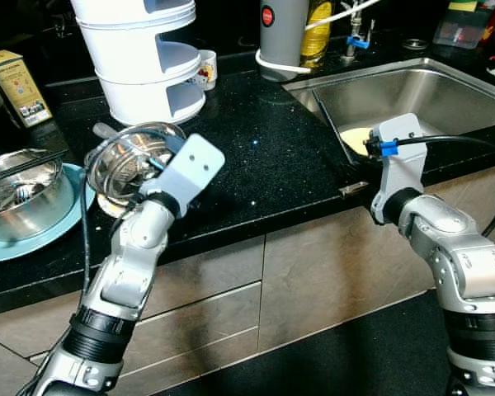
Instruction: Kitchen organization
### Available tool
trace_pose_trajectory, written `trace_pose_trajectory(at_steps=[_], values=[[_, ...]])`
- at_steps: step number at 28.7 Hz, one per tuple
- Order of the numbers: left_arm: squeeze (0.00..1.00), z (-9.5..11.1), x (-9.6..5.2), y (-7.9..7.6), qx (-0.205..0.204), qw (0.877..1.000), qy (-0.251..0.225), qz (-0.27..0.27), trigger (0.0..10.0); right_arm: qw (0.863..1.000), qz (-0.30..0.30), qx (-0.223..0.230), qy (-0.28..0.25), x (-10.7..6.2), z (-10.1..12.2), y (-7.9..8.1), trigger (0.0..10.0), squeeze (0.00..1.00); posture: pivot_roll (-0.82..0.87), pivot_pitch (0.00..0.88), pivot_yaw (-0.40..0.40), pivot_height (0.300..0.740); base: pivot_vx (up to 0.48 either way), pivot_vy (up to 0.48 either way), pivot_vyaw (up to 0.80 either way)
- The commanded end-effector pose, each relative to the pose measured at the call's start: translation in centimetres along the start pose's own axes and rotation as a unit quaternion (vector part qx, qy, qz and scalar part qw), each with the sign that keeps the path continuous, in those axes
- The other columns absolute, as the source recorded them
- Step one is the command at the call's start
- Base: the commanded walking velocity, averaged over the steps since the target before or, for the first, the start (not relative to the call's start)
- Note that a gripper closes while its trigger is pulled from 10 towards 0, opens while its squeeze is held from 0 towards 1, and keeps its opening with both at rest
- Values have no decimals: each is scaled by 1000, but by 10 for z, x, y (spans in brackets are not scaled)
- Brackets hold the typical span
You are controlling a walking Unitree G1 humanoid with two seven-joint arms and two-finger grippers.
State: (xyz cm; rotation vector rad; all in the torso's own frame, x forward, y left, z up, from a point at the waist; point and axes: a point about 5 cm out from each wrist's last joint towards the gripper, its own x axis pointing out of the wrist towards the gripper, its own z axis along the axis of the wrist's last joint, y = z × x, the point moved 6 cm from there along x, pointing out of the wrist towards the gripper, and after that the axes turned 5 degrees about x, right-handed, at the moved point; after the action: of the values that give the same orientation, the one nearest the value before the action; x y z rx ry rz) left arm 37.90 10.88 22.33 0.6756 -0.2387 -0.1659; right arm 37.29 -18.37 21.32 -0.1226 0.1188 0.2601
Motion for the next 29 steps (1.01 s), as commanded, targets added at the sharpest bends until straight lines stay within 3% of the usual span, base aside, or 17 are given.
trace_pose_trajectory(at_steps=[1, 4, 12, 13, 15, 21, 23, 24, 25, 29], values=[[0, -21, -5, -10, -30, 999, 41, -15, 0, 1000, 0, 0, 4, 1, -1, 0, 10000, 0, -19, 13, 14, 736, 0, 0, 0], [0, -16, -4, -10, -68, 997, 34, -12, 0, 1000, -2, -3, 6, 2, -2, -1, 10000, 0, -19, 12, 13, 736, 0, 0, 0], [0, -6, -3, -19, -94, 995, 14, -36, 0, 1000, -3, -5, 7, 3, -2, -1, 10000, 0, -19, 6, 13, 736, 0, 0, 0], [0, -3, -4, -21, -96, 995, 9, -41, 549, 1000, -4, -4, 7, 3, -2, -1, 10000, 0, -19, 6, 13, 736, 0, 0, 0], [0, 1, -4, -23, -99, 994, 2, -46, 510, 1000, -5, -4, 8, 2, -2, -2, 10000, 0, -21, 5, 15, 736, 0, 0, 0], [0, 5, -4, -24, -106, 993, -9, -48, 2039, 1000, -4, -3, 7, 2, -2, -1, 10000, 0, -21, 8, 15, 736, 0, 0, 0], [0, 4, -4, -22, -100, 994, -9, -43, 3529, 1000, -4, -2, 8, 2, -3, -1, 10000, 0, -21, 8, 15, 736, 0, 0, 0], [0, 4, -4, -22, -100, 994, -9, -43, 3529, 1000, -4, -2, 8, 2, -3, -1, 10000, 0, -21, 8, 15, 736, 0, 0, 0], [0, 3, -4, -20, -102, 994, -9, -39, 10000, 1000, -4, -2, 8, 1, -3, 0, 10000, 0, -20, 13, 15, 736, 0, 0, 0], [0, 3, -4, -14, -104, 994, -10, -28, 10000, 1000, -4, -1, 8, 1, -3, 0, 10000, 0, -18, 14, 15, 736, 0, 0, 0]])
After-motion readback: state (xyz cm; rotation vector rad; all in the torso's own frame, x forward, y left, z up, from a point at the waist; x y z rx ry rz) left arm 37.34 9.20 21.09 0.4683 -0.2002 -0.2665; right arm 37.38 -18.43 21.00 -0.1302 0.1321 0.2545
